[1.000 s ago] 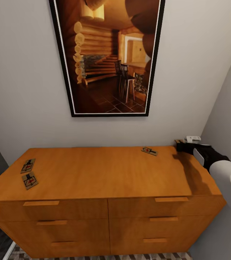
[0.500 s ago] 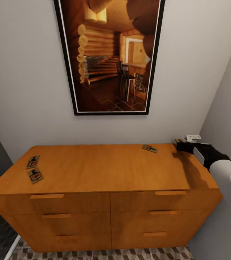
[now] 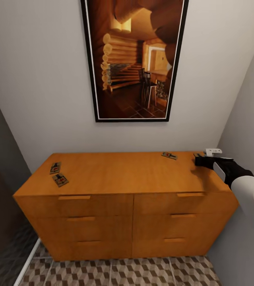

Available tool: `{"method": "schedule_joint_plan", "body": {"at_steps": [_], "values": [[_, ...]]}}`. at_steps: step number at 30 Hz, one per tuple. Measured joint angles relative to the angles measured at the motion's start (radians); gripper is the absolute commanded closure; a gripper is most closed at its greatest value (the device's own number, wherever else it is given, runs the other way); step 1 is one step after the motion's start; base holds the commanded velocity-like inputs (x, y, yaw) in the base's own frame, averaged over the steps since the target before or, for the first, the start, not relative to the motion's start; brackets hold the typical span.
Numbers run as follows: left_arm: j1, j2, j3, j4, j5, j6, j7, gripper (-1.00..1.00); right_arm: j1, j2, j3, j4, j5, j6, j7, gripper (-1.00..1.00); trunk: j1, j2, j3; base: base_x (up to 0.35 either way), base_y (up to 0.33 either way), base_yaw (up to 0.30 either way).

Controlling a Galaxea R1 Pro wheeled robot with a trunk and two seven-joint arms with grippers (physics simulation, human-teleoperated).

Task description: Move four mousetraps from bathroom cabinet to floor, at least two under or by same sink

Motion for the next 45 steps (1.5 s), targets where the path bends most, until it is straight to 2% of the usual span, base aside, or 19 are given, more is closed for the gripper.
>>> {"method": "schedule_joint_plan", "body": {"at_steps": [24,45], "values": [[0.000,-0.001,0.000,0.000,-0.001,0.000,0.000,-1.00,0.000,-0.003,0.003,0.020,0.000,-0.006,-0.011,1.00,0.000,0.000,0.000,-0.227,0.209,0.000],[0.000,0.000,0.000,0.000,-0.001,0.000,0.000,-1.00,-0.001,0.001,0.004,0.060,0.000,-0.010,-0.014,1.00,0.000,0.000,0.000,-0.286,0.045,0.000]]}}
